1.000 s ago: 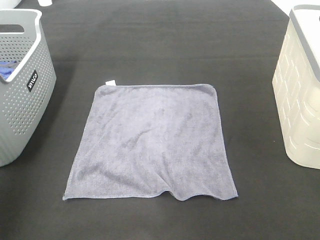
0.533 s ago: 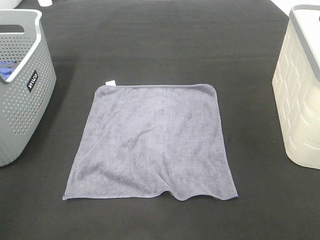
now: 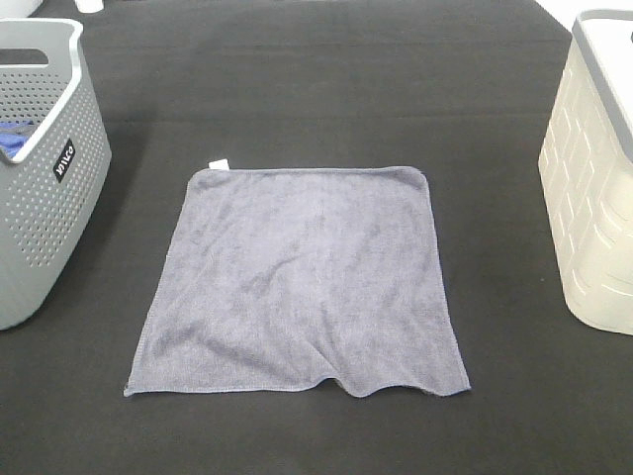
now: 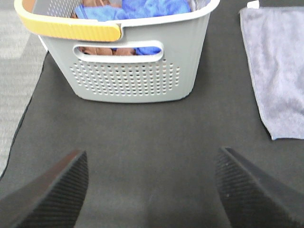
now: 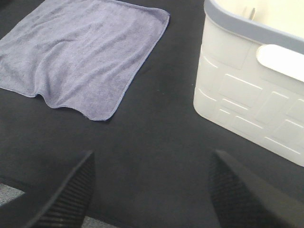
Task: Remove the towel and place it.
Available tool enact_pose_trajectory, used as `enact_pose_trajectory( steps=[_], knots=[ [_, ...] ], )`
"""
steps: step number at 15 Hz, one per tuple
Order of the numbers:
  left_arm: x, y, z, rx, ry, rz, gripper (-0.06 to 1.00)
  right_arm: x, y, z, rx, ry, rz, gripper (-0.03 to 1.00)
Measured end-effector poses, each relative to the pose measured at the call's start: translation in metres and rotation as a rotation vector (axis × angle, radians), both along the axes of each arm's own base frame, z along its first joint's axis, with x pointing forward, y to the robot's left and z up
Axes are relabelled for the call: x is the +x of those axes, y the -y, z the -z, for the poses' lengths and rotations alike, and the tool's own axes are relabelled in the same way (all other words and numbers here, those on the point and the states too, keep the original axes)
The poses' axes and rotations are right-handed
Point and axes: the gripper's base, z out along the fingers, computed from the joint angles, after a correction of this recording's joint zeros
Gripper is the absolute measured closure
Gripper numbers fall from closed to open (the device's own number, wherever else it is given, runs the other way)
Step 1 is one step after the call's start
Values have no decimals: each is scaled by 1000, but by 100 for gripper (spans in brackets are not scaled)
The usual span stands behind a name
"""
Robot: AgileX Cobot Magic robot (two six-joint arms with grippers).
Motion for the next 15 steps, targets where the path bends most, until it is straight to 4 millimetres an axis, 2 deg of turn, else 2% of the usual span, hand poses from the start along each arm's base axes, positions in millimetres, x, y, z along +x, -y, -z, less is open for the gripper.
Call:
enact_pose_trajectory(
  steps=[2, 9, 11, 15],
  knots=[
    [-5, 0, 6, 26, 26, 21, 25, 4, -4, 12, -7, -32, -32, 35],
    [3, 6, 9, 12, 83, 73, 25, 5, -6, 13, -8, -20, -49, 35],
    [3, 6, 9, 12, 87, 73, 25, 5, -7, 13, -7, -21, 50, 35],
    [3, 9, 9, -55, 91, 19, 25, 6, -10, 13, -2, -22, 390, 35]
  ],
)
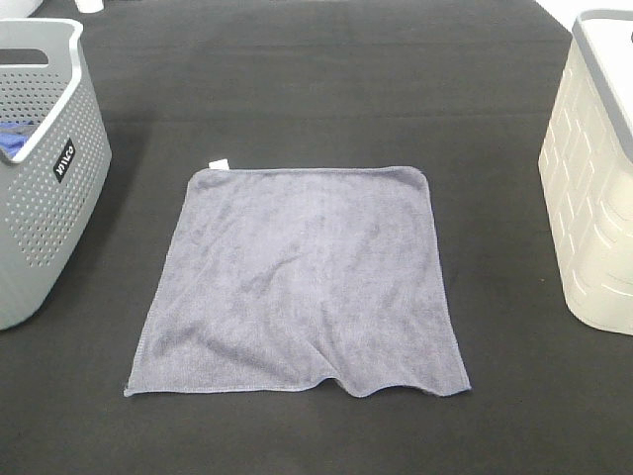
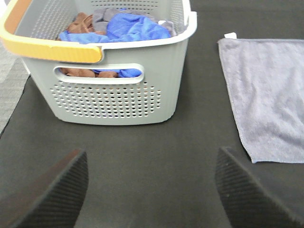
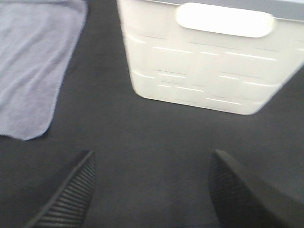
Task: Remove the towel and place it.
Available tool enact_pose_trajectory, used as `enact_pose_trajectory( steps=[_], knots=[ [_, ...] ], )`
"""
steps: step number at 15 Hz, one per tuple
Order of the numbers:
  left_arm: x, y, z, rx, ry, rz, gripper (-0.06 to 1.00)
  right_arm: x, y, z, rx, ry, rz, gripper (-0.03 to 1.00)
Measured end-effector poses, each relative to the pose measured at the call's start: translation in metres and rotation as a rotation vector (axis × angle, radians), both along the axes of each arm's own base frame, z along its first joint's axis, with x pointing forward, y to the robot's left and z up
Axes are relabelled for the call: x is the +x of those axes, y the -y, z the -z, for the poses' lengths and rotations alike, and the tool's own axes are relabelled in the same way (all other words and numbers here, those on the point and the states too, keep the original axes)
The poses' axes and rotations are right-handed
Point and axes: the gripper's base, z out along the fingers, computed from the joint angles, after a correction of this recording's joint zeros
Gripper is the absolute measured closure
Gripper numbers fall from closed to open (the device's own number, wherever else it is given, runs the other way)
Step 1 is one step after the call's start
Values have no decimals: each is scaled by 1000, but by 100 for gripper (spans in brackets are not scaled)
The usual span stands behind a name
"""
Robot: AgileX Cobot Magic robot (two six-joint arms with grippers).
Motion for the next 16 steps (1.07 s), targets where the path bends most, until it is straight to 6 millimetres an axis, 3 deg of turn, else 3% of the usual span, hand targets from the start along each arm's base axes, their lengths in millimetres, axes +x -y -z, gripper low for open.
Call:
enact_pose_trajectory(
  steps=[16],
  knots=[
    [0, 0, 0, -3, 0, -2, 25, 0, -1, 0, 11, 1, 20, 35]
  ],
)
